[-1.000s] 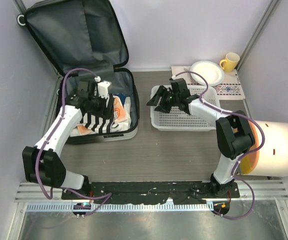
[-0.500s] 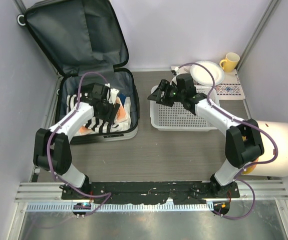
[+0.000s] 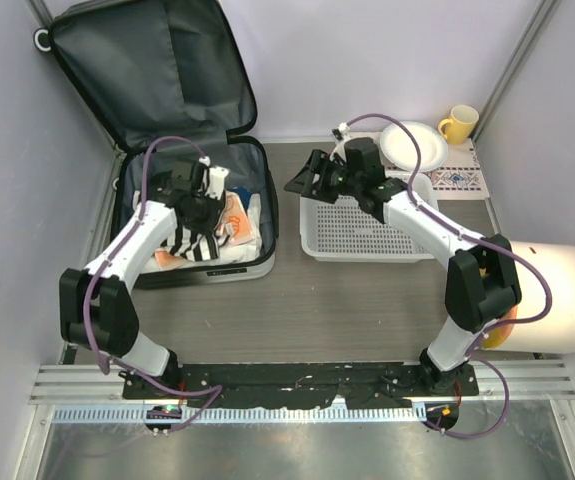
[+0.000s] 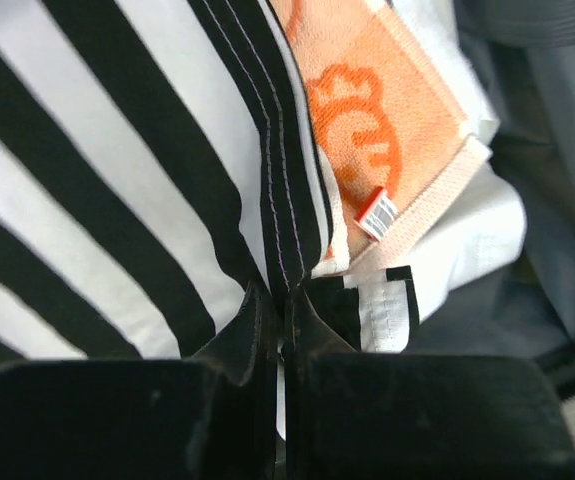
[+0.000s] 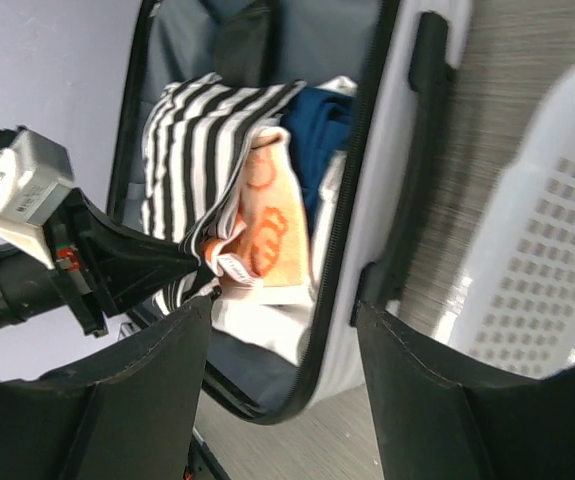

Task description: Open, take out, and arrange the luggage

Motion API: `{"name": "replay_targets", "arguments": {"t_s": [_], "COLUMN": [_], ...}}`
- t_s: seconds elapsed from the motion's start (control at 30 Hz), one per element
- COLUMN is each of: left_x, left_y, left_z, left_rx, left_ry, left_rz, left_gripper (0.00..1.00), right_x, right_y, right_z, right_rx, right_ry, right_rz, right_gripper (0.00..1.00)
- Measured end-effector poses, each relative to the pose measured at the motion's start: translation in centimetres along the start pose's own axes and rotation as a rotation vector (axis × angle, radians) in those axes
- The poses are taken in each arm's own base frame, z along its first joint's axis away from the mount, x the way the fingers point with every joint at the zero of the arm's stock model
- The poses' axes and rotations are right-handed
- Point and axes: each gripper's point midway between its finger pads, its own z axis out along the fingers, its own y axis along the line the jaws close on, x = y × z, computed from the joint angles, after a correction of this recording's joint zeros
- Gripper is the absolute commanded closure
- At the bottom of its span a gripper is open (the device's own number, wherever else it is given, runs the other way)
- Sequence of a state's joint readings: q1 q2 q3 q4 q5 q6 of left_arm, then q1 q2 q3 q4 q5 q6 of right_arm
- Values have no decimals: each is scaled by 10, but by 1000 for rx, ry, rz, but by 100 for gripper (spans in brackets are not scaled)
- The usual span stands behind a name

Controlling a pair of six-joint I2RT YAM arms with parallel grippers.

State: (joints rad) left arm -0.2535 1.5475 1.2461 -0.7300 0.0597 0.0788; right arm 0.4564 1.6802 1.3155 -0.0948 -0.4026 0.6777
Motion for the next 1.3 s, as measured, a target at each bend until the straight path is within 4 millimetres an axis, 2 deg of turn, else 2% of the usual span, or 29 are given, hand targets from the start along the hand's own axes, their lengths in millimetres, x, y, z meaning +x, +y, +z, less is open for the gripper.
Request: {"name": "replay_targets", "arguments": {"t_s": [0.13,0.2,0.3,0.47,0.5,0.53,0.67,0.8,0.87,1.0,1.07,1.1,1.13,1.23,1.3], "left_x": [-18,-27,-36,-31,-29,-27,-13,0,3,0,-1,-1,-1,-2,-3], "left_y": [3,4,6,8,9,9,12,24,28,26,25,25,24,24,24], "left_z": [-34,-51,-67,-65,-62,-59,-40,-25,-21,-21,-21,-21,-21,-23,-25], "left_rx": [10,11,10,31,36,43,89,110,110,124,129,131,133,136,133], "left_ry": [-97,-149,-196,-175,-167,-153,-83,-29,-19,-30,-34,-34,-35,-44,-59], "left_rz": [-16,-21,-26,-38,-41,-44,-81,-141,-161,-173,-176,-177,-178,-178,-181], "left_gripper": [100,100,99,82,80,72,63,69,78,94,96,91,76,53,51], "right_x": [3,11,27,50,55,59,68,65,64,63,63,63,63,63,65], "right_y": [29,43,63,85,86,87,85,83,81,80,81,81,82,84,85], "right_z": [17,27,44,69,73,75,79,79,79,79,79,79,80,81,83], "right_rx": [-72,-104,-153,-206,-209,-211,-207,-203,-201,-200,-201,-203,-205,-211,-218], "right_ry": [18,40,75,118,127,136,155,149,146,144,144,143,141,138,138], "right_rz": [-37,-54,-74,-102,-104,-106,-112,-123,-124,-124,-124,-125,-125,-128,-129], "right_gripper": [33,31,31,31,31,31,31,31,31,31,31,31,31,31,30]}}
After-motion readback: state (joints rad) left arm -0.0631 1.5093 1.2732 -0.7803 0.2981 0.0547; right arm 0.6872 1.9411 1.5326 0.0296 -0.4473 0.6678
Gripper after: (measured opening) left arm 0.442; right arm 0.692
